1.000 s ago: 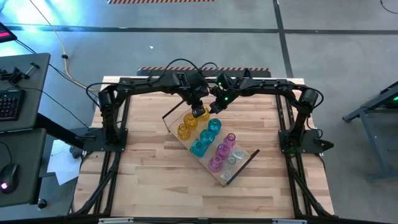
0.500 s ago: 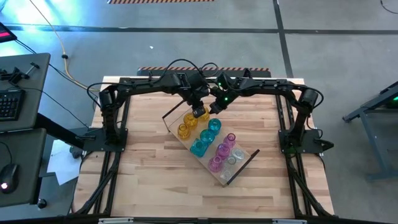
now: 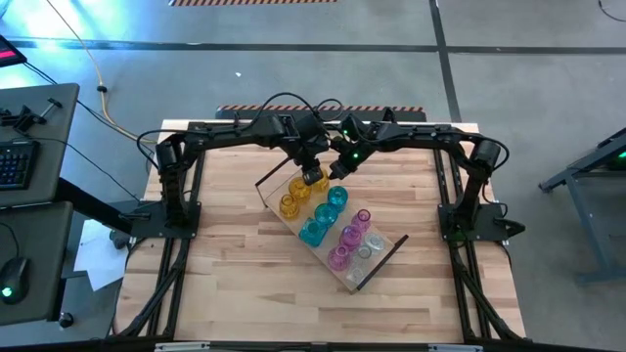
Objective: Sort vases onto shelf
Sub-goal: Put the yellow crystal vase on the shelf
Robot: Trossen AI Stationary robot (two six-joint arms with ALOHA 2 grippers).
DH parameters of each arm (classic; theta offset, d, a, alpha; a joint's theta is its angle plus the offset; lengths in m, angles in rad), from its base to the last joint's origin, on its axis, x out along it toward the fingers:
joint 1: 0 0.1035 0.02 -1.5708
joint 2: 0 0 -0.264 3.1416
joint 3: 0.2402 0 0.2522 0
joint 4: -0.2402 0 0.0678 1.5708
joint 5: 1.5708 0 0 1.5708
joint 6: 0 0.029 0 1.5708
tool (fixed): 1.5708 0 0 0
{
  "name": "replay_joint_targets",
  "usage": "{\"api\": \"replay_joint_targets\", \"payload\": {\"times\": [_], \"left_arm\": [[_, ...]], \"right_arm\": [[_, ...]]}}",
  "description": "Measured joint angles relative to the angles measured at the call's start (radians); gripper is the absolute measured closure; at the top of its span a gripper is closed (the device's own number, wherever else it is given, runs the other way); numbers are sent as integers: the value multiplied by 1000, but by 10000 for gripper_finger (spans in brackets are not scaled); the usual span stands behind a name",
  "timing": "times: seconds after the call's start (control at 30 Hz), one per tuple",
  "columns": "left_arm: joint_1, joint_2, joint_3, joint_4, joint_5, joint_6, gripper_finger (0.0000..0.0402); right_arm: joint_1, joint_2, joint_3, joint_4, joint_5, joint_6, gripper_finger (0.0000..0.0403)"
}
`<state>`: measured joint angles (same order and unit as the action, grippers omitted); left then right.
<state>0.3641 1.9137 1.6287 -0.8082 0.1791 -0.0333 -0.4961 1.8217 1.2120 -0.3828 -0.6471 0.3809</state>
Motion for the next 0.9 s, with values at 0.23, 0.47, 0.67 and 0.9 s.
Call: {"api": "replay_joint_targets", "payload": {"times": [0.23, 0.47, 0.67, 0.9], "left_arm": [[0, 0, 0, -1, 16, 3, 341], [0, -2, 0, 1, 21, 11, 341], [0, -2, 0, 2, 22, 11, 340], [0, -3, 0, 8, 29, 11, 291]], "right_arm": [[1, 0, 0, 0, -4, 0, 403], [5, -2, 0, 0, -4, -3, 403], [6, -2, 0, 0, -4, -4, 403], [7, -2, 0, 0, -5, -2, 403]]}}
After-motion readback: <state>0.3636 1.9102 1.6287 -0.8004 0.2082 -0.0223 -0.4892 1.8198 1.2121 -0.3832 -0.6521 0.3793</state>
